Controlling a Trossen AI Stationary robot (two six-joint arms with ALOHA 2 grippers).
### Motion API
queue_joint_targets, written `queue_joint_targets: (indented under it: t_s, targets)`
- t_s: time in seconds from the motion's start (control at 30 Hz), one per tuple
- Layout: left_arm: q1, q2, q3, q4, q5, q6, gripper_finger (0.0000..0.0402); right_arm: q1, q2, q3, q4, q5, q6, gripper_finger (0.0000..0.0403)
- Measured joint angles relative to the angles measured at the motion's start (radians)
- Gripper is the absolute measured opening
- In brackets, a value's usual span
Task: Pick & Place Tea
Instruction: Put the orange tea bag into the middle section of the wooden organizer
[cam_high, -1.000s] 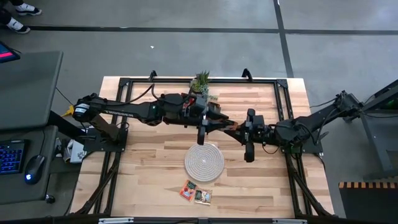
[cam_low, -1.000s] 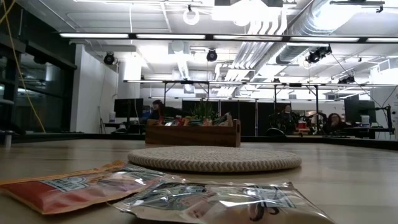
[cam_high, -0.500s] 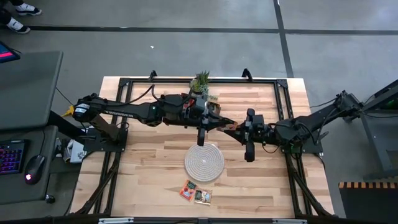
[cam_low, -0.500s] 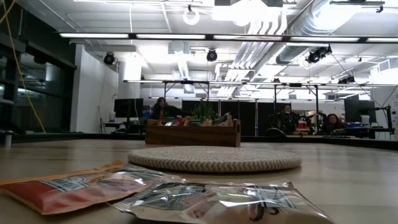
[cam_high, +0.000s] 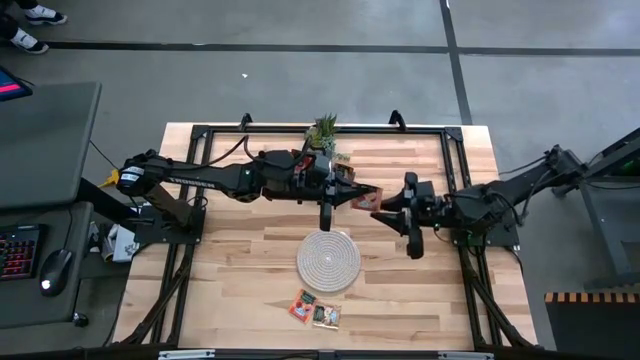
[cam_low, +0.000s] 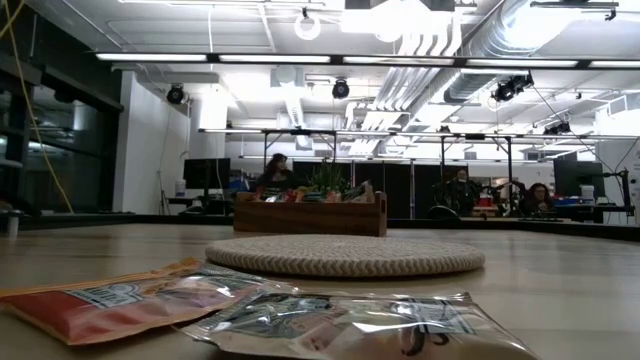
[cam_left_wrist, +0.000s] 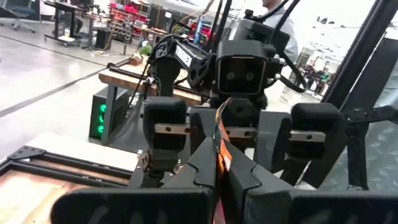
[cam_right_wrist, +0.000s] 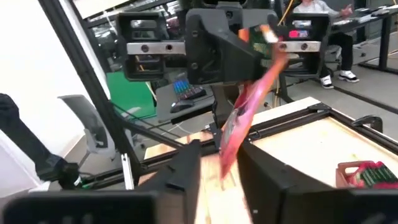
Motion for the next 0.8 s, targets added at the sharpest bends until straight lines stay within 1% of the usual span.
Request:
queue_joint_targets:
  t_s: [0.1,0.17,0.27,0.37,0.47,0.6,0.7,0.8]
  targets:
    - [0.0,0.0,0.0,-0.006,0.0,0.009,0.0,0.0,-0.031,0.0,-0.072,-0.001,0.034,0.0143]
    - [0.0,-0.001,0.0,-0.037,-0.018,0.025,0.0,0.0,-0.048,0.0,-0.145,0.0,0.075,0.0174]
    - [0.0,-0.01,0.0,-0.149,-0.074,0.057,0.0,0.0,-0.063,0.0,-0.279,-0.008,0.156,0.0215]
    - [0.004,-0.022,0.001,-0.229,-0.105,0.075,0.0,0.0,-0.065,0.0,-0.384,-0.041,0.232,0.0242]
    - [0.019,-0.02,0.001,-0.29,-0.108,0.086,0.0,0.0,-0.064,0.0,-0.454,-0.081,0.273,0.0255]
    - [0.06,-0.021,0.0,-0.335,-0.09,0.083,0.0,0.0,-0.067,0.0,-0.512,-0.106,0.289,0.0256]
    - [0.112,-0.042,-0.018,-0.354,-0.021,0.084,0.0,0.0,-0.08,0.0,-0.545,-0.109,0.292,0.0255]
    - [0.188,-0.079,-0.056,-0.323,0.074,0.09,0.0,0.0,-0.109,0.0,-0.582,-0.081,0.292,0.0256]
